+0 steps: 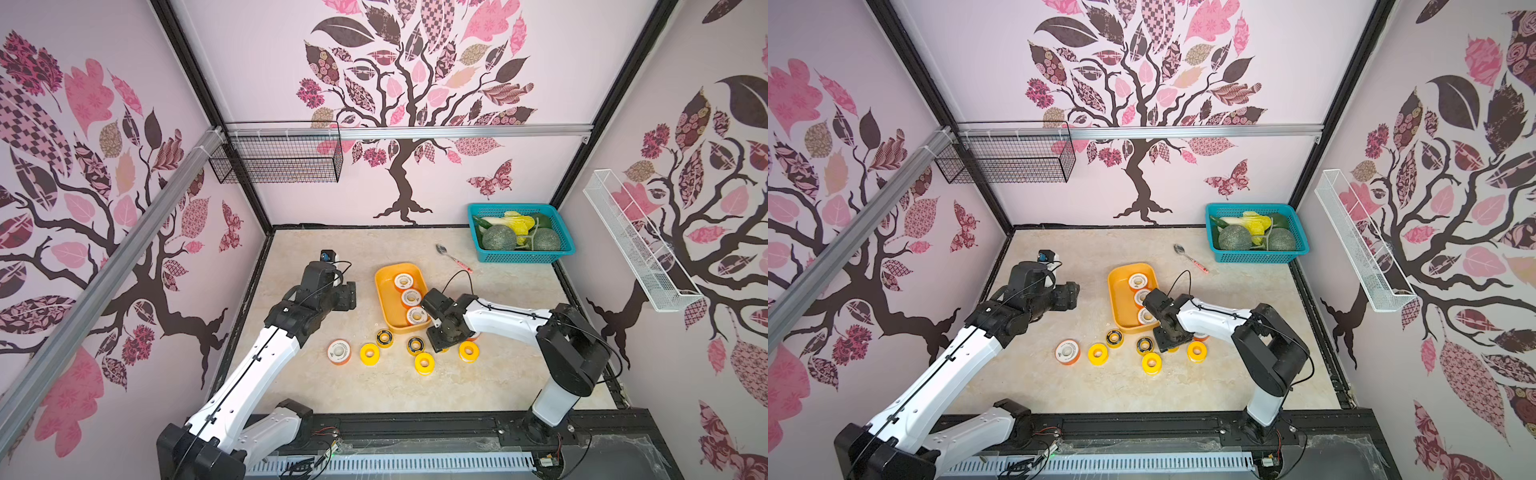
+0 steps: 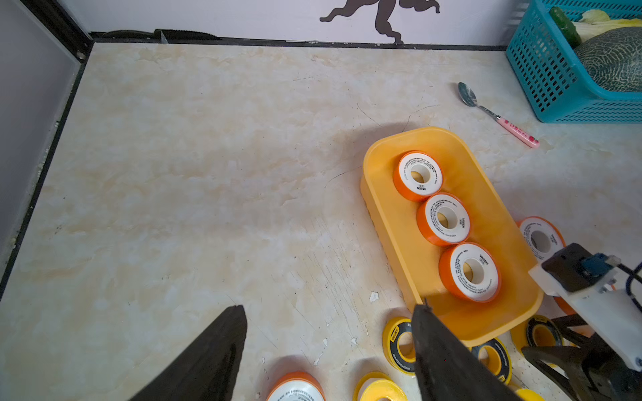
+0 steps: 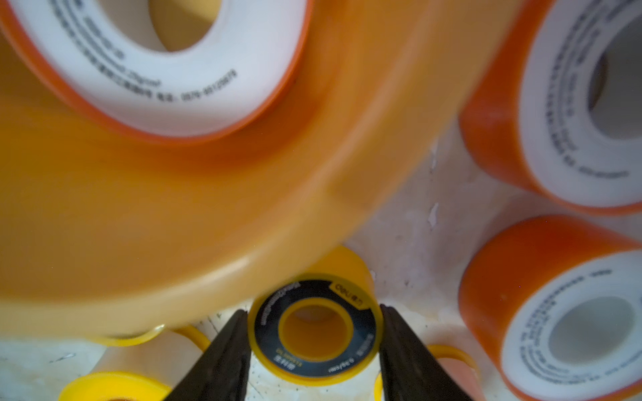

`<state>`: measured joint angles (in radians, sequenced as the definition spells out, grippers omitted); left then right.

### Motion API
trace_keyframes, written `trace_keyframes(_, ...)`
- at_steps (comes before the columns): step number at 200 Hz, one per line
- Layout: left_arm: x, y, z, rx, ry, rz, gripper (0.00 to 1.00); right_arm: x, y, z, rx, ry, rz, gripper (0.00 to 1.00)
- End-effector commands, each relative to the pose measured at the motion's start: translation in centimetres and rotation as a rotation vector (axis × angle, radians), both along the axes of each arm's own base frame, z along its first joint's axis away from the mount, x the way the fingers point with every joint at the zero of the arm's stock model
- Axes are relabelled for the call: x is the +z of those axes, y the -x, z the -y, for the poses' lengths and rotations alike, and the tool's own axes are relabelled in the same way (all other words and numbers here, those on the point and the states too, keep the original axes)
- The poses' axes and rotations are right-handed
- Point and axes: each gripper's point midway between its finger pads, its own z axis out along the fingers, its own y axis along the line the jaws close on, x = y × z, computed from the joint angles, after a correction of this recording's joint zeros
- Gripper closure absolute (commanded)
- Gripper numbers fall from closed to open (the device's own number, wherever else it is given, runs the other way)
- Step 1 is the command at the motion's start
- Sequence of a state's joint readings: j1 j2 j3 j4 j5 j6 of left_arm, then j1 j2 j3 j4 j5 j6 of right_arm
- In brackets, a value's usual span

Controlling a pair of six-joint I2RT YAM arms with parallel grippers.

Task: Put the sealing tape into the storage box
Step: Pick up the sealing tape at the center of the board.

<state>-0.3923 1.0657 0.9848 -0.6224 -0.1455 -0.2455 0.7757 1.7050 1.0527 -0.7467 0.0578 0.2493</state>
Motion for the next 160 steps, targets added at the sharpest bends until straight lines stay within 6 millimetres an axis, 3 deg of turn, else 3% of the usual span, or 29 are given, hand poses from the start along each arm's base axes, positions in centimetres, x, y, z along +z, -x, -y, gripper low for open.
trace_keyframes(1, 0.0, -0.1, 0.0, -0.003, -0.004, -0.001, 0.20, 3.3, -1.1, -0.8, 0.008, -0.038, 0.071, 0.43)
trace_keyframes(55, -0.1, -0.1, 0.1, -0.006, -0.004, -0.008, 0.20, 7.9, -1.6, -1.0, 0.053, -0.079, 0.101, 0.44)
trace_keyframes(97, -0.2, -0.1, 0.0, -0.004, -0.005, -0.012, 0.20, 11.1, -1.8, -2.6, 0.101, -0.183, 0.099, 0.44)
trace_keyframes(140, -0.2, 0.0, -0.1, 0.004, -0.008, -0.012, 0.20, 13.5, -4.6, -5.5, 0.110, -0.294, 0.120, 0.45)
trace_keyframes(160, -0.3, 0.0, -0.3, 0.010, -0.011, -0.014, 0.20, 13.5, -6.4, -7.0, 0.124, -0.297, 0.121, 0.45)
